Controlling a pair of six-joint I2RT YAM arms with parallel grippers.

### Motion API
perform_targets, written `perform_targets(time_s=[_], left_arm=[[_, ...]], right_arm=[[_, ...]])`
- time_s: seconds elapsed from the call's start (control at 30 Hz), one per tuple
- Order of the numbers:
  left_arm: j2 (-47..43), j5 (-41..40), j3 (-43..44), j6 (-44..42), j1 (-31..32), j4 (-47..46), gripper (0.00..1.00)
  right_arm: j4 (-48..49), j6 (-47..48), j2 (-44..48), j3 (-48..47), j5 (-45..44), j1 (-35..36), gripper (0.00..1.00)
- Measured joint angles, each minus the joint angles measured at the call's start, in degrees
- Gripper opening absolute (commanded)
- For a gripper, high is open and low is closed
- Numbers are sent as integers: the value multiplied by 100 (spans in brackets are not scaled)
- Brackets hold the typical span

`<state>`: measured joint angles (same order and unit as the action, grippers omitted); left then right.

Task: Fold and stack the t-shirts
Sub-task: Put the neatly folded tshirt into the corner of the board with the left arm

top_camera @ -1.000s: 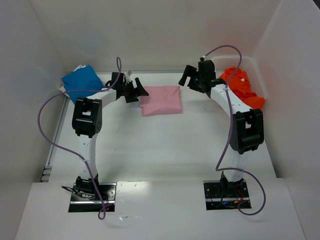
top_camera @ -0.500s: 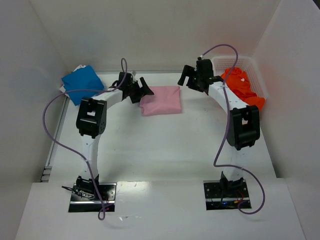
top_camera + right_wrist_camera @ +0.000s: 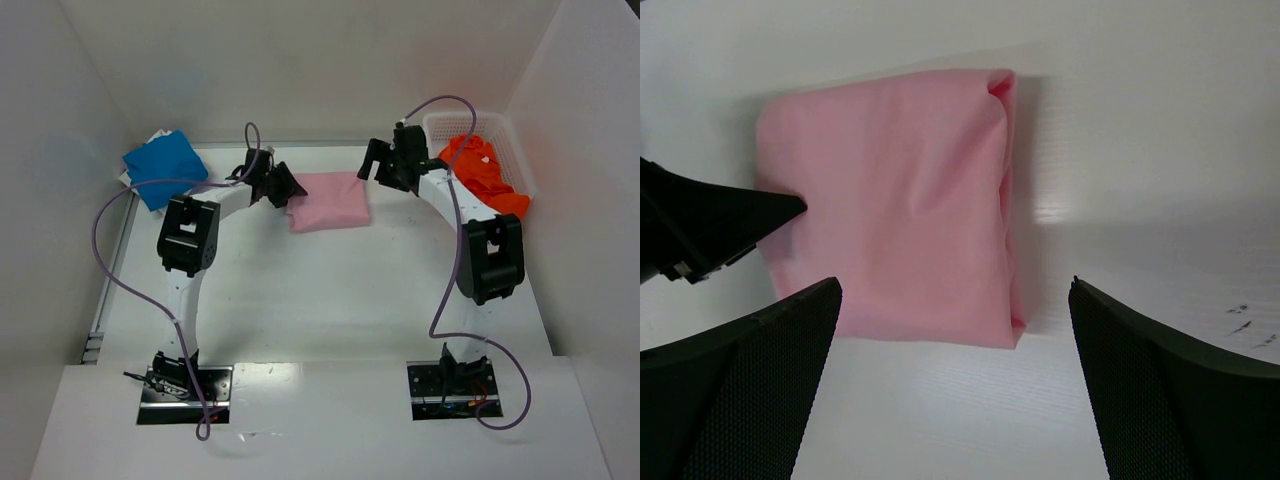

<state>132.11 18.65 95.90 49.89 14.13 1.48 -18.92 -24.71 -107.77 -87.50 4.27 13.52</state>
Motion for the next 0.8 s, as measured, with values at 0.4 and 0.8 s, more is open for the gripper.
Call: perform_targets(time_s=[0.4, 0.8], left_arm=[[61, -153, -92, -15, 107, -17, 0], [57, -828, 929, -802, -254, 962, 0]], right_arm=[[35, 17, 603, 501, -57, -24, 100], [83, 7, 1182, 1023, -63, -83, 100]])
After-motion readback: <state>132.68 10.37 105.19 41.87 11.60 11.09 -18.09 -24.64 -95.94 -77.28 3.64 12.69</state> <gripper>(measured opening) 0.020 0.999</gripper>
